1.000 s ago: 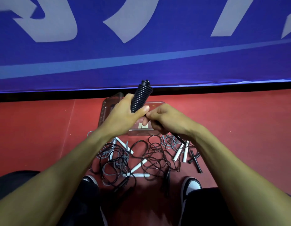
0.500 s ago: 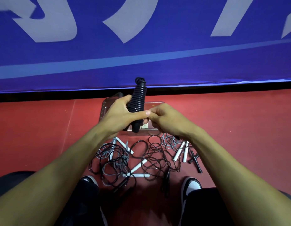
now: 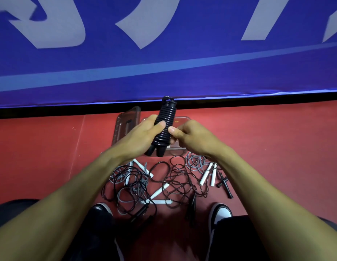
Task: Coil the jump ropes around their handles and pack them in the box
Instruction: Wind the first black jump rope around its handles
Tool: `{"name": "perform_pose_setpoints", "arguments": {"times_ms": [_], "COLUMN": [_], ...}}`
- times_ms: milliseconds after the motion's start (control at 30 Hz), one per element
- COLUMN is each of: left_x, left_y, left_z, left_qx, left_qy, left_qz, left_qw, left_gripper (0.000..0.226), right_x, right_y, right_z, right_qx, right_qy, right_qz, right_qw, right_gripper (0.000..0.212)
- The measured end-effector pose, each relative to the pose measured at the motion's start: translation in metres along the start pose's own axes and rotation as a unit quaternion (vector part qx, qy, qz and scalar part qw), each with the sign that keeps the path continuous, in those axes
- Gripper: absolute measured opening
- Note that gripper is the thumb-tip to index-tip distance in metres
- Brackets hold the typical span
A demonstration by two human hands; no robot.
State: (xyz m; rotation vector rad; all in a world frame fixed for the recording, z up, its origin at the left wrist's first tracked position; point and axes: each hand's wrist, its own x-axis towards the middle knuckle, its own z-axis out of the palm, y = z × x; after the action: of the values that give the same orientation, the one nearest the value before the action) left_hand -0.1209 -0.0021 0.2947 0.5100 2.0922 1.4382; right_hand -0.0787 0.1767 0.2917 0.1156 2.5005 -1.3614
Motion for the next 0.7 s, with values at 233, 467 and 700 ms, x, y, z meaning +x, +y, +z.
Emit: {"name": "perform_pose_setpoints", "arguments": {"times_ms": [233,467,700], "left_x": [0.005,0.006,0.008], "left_y": [-0.003,-0.005,-0.008], "left_z": [-0.005,0.004,-0.001], "left_qx": [-0.065,-0.042,0.066], "left_qy": [0.051,0.066,0.105], "left_qz": [0.021,-0.01,0.005], "left_qw": [0.996,0.997,0.992], "left_gripper": [0.024,0.021,0.024], "right_x": [0.001,-0.003,-0.002], "right_y": [0.0,-0.005,-0.008], "right_z": [-0.002,0.004,0.001], "right_qx": [-0.011,0.021,-0.036], "right_qy": [-0.004,-0.077,-0.019], "right_qz": [0.011,0.012,-0.004], "right_qw": [1.0,0.997,0.999], "right_gripper": [0.037,0.022,0.036]}}
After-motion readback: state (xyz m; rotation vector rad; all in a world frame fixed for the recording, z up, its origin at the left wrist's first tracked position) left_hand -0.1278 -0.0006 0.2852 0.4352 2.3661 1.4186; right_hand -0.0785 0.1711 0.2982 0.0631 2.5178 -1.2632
